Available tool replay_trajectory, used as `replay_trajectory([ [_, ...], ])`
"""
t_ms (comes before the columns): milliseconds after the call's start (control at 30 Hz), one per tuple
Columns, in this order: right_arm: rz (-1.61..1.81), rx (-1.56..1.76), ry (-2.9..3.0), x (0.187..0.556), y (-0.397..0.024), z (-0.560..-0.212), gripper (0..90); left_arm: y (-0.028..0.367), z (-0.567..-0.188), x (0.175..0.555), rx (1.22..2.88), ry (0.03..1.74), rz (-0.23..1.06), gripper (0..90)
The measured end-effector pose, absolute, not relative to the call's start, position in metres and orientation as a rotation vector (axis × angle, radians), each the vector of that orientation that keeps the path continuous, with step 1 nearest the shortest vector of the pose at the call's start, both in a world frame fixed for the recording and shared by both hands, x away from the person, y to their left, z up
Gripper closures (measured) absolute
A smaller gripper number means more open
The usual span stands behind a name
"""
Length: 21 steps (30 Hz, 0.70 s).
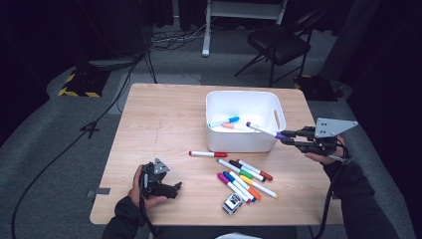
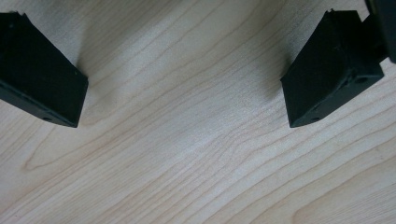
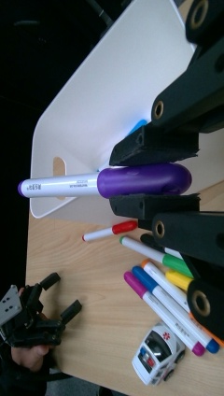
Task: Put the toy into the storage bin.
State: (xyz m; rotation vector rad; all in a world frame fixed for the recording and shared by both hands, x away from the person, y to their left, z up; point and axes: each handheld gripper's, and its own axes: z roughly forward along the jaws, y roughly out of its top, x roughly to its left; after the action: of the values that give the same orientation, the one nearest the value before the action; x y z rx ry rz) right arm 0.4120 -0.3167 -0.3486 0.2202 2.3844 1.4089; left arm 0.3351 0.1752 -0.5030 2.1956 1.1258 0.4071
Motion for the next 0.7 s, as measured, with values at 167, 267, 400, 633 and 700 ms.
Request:
replay_trajectory([
  [167,1.41,0.241,2.369,0.421,-0.316,-0.34,75.3,0.175,-0.503,0.335,2.196,1.126,0.407,0.5],
  [267,1.391,0.25,2.368,0.428,-0.314,-0.337,75.3,0.175,-0.503,0.335,2.195,1.125,0.406,0.5],
  [400,1.395,0.265,2.366,0.438,-0.311,-0.335,75.3,0.175,-0.503,0.335,2.195,1.125,0.406,0.5],
  [633,1.36,0.272,2.379,0.454,-0.302,-0.329,75.3,0.175,-0.503,0.335,2.196,1.126,0.407,0.5],
  [700,1.352,0.276,2.386,0.458,-0.298,-0.326,75.3,0.175,-0.503,0.335,2.195,1.125,0.406,0.5],
])
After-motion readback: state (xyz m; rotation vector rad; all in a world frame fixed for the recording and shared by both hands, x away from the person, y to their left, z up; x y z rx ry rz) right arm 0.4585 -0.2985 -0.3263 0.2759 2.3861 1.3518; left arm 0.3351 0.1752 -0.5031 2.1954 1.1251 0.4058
